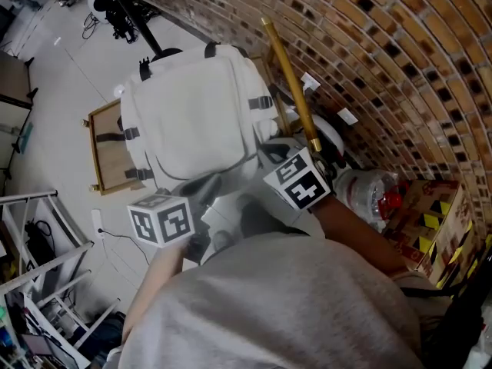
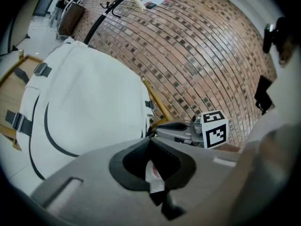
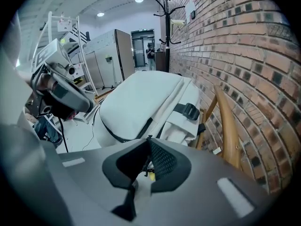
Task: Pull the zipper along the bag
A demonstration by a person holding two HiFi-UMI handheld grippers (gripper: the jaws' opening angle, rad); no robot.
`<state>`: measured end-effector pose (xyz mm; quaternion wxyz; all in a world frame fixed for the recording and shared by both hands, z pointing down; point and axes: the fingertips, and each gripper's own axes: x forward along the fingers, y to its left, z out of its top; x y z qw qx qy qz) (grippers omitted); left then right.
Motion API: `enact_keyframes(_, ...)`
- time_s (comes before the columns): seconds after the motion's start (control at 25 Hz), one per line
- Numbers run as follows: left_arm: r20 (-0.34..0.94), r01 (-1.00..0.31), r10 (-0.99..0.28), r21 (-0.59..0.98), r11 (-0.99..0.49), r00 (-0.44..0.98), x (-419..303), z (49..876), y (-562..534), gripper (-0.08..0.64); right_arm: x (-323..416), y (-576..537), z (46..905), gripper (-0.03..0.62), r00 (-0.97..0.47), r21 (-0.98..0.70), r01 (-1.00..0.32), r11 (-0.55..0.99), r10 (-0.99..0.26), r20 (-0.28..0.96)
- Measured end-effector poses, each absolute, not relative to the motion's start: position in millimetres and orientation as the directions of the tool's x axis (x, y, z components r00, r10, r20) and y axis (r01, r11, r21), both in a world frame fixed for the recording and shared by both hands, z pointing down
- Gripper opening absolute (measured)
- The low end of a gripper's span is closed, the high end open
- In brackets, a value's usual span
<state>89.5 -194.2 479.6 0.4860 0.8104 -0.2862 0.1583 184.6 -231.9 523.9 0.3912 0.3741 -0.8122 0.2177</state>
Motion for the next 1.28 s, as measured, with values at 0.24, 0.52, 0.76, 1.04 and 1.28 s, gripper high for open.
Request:
enact_keyframes(0.24,0.541,-0.632,-0.329,0.688,-0.356,0.774,83,478,-202,0.0,189,-248,515,0.018,-0.404,-0.046,-0.788,0.615,-0.459,0.791)
enact_keyframes(0.52,0.542,-0.64,-0.343,0.677,-0.362,0.767,86,470,-209,0.0,191,-264,509,0.02,-0.411,-0.04,-0.782,0.622,-0.467,0.783)
enact_keyframes(0.76,0.541,-0.654,-0.373,0.669,-0.353,0.754,78,465,-216,0.0,183,-280,506,0.018,-0.425,-0.039,-0.772,0.634,-0.47,0.773)
enact_keyframes(1.04,0.536,-0.678,-0.428,0.659,-0.325,0.727,58,461,-225,0.0,177,-306,500,0.018,-0.428,-0.02,-0.767,0.641,-0.488,0.76)
enact_keyframes(1.28,0.525,-0.693,-0.477,0.654,-0.304,0.705,40,455,-232,0.0,169,-322,497,0.018,-0.434,-0.008,-0.755,0.655,-0.49,0.756)
